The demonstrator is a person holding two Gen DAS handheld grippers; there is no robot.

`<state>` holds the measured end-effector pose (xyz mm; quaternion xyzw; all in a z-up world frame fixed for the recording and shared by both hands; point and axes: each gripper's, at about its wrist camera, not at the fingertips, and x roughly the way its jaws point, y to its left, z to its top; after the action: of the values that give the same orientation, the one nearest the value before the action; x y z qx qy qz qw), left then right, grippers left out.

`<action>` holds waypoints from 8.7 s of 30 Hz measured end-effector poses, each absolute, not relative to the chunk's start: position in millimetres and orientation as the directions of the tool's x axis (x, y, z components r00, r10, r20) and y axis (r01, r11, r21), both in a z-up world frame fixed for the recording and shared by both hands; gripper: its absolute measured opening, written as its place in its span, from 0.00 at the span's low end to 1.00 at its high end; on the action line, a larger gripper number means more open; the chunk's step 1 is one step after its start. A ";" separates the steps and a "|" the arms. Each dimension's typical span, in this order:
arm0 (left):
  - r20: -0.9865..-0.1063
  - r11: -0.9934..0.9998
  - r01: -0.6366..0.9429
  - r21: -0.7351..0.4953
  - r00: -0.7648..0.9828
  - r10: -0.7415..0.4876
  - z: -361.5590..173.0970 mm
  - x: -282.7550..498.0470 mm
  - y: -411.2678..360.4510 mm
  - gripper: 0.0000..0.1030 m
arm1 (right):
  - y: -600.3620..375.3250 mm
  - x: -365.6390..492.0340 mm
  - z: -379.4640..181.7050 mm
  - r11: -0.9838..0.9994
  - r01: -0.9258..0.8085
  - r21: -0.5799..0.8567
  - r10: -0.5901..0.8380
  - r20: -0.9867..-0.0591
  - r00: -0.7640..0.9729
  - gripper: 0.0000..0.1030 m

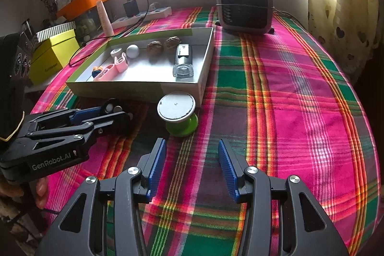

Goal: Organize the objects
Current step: 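Grasp the black dotted puck with the left tool while the right tool grasps the green spool, then lift the black puck and green spool off the table with both tools, then move the puck and spool over the tray and lower them with both tools, then open the left tool to drop the puck while the right tool drops the spool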

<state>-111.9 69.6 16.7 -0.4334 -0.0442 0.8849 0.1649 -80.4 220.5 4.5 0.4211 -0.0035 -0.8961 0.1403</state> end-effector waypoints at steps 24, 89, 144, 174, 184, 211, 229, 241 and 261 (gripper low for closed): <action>-0.748 -0.947 -0.195 -0.257 -0.580 0.322 15.0 -114.7 48.1 0.26 | 197.9 -106.9 1.0 -0.952 0.298 0.067 -0.237 -0.776 -0.585 0.45; -0.748 -0.951 -0.188 -0.247 -0.587 0.310 14.9 -113.0 42.5 0.25 | 210.8 -107.7 6.2 -0.970 0.232 0.074 -0.207 -0.753 -0.625 0.29; -0.690 -0.951 -0.197 -0.239 -0.654 0.309 52.8 -114.3 30.9 0.25 | 195.7 -109.3 45.1 -0.940 0.308 0.145 -0.325 -0.653 -0.684 0.29; -0.713 -0.952 -0.190 -0.239 -0.631 0.305 40.9 -160.7 25.9 0.25 | 172.5 -185.5 38.8 -0.909 0.367 0.199 -0.400 -0.668 -0.627 0.29; -0.727 -0.953 -0.186 -0.241 -0.615 0.304 33.2 -168.8 27.2 0.25 | 168.8 -201.0 29.9 -0.901 0.378 0.211 -0.412 -0.686 -0.599 0.29; -0.748 -0.959 -0.185 -0.213 -0.600 0.282 25.8 -183.2 31.5 0.25 | 156.7 -220.1 12.5 -0.887 0.423 0.183 -0.414 -0.719 -0.558 0.29; -0.750 -0.960 -0.184 -0.212 -0.598 0.281 26.1 -184.0 31.9 0.25 | 149.7 -221.7 11.7 -0.881 0.447 0.157 -0.411 -0.722 -0.557 0.29; -0.752 -0.960 -0.178 -0.214 -0.597 0.279 25.6 -183.3 31.9 0.26 | 144.8 -219.9 11.9 -0.881 0.456 0.125 -0.389 -0.740 -0.549 0.29; -0.761 -0.965 -0.169 -0.200 -0.593 0.262 26.4 -180.4 31.1 0.32 | 144.4 -215.0 13.2 -0.888 0.453 0.084 -0.345 -0.774 -0.532 0.29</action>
<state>-180.4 31.1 26.4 -0.4343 -0.0535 0.8910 0.1209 -215.0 144.4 13.2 0.4266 0.0634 -0.8729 0.2284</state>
